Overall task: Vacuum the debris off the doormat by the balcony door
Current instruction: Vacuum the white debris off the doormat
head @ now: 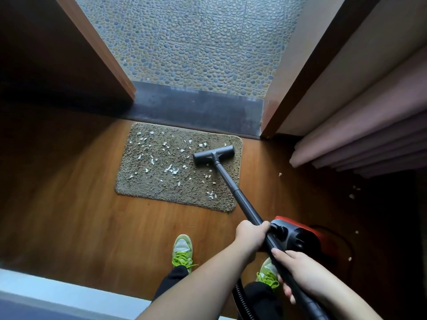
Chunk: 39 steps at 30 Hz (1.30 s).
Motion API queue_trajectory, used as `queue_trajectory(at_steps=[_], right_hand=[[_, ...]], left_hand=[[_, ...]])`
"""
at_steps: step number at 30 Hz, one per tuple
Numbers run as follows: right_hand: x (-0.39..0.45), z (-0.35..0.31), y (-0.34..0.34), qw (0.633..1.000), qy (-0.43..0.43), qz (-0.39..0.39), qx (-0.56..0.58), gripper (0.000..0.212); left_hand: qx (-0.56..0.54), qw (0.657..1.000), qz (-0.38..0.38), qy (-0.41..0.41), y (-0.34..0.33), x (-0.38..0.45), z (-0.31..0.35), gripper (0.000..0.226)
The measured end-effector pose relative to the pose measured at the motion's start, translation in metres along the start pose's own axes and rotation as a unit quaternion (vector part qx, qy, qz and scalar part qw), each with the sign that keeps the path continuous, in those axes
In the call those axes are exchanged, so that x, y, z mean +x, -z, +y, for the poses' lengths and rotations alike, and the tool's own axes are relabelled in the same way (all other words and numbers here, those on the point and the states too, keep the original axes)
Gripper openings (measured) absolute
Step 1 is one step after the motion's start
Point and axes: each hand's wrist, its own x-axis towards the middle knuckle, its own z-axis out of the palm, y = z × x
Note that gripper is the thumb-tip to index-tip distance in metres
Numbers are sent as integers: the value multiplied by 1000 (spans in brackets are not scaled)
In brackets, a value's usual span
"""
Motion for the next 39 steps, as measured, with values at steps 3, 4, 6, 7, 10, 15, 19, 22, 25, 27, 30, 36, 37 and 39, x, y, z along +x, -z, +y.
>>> queue_trajectory(at_steps=[3,4,6,7,10,15,19,22,25,27,30,36,37,39], right_hand=[[-2,-1,-4,1000,3,-8,-25,42],[-4,-2,-5,999,3,-11,-37,43],[-11,-3,-7,998,-3,-16,-56,45],[-14,-3,-7,998,-7,-17,-61,45],[-21,6,-8,995,-14,-6,-94,41],[-40,24,-8,987,7,30,-161,19],[-59,27,-6,983,5,35,-178,19],[-67,29,-5,984,-9,29,-178,22],[-72,29,-6,984,-15,15,-178,22],[-71,27,-8,982,-20,3,-186,26],[-63,20,-10,983,-21,-2,-185,21],[-40,-9,-21,991,0,-40,-125,33],[-37,-14,-24,994,1,-42,-104,36],[-30,-25,-29,996,6,-40,-77,38]], left_hand=[[-8,1000,0,2,3,-3,0,37],[-13,1000,-5,7,4,-5,0,35],[-20,1000,-10,13,7,-12,-2,28],[-22,1000,-12,14,7,-15,-4,24],[-25,999,-21,26,5,-28,-12,21],[-18,997,-50,48,0,-56,-30,24],[9,998,-37,56,-7,-74,-40,21],[14,998,-17,57,-10,-85,-43,21],[14,998,-13,57,-8,-91,-45,23],[8,998,-6,57,-4,-90,-43,23],[0,998,-1,55,5,-83,-35,18],[-35,998,19,40,30,-59,-7,28],[-44,998,25,38,35,-54,-4,28],[-43,998,35,32,44,-43,4,34]])
